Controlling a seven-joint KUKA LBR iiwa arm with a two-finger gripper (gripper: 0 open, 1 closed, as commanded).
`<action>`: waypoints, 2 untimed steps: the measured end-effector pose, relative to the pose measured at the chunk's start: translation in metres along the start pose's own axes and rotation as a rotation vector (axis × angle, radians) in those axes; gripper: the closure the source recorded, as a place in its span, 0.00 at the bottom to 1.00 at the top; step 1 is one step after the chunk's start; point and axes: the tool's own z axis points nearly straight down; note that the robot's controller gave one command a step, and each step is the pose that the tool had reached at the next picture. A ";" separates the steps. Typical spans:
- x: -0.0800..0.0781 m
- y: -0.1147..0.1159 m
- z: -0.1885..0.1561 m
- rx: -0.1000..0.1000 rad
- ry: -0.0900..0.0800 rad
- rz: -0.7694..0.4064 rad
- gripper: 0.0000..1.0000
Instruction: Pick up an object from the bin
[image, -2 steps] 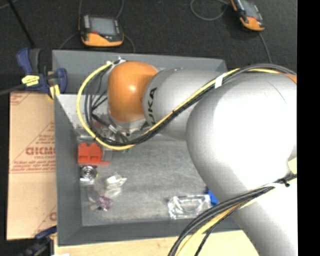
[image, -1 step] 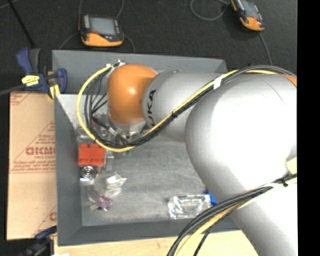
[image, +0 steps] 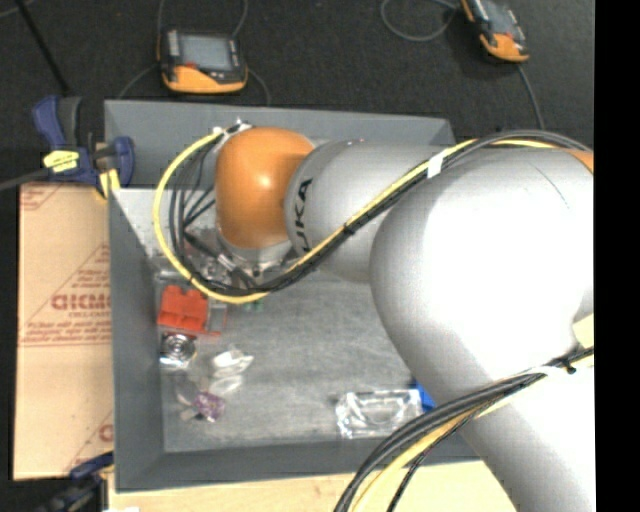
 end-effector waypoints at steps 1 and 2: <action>-0.011 0.025 0.000 0.007 0.000 -0.039 1.00; -0.011 0.045 -0.113 0.001 -0.006 -0.086 1.00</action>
Offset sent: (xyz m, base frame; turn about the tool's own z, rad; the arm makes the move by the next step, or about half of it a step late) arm 0.0075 0.0278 -0.0030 -0.0404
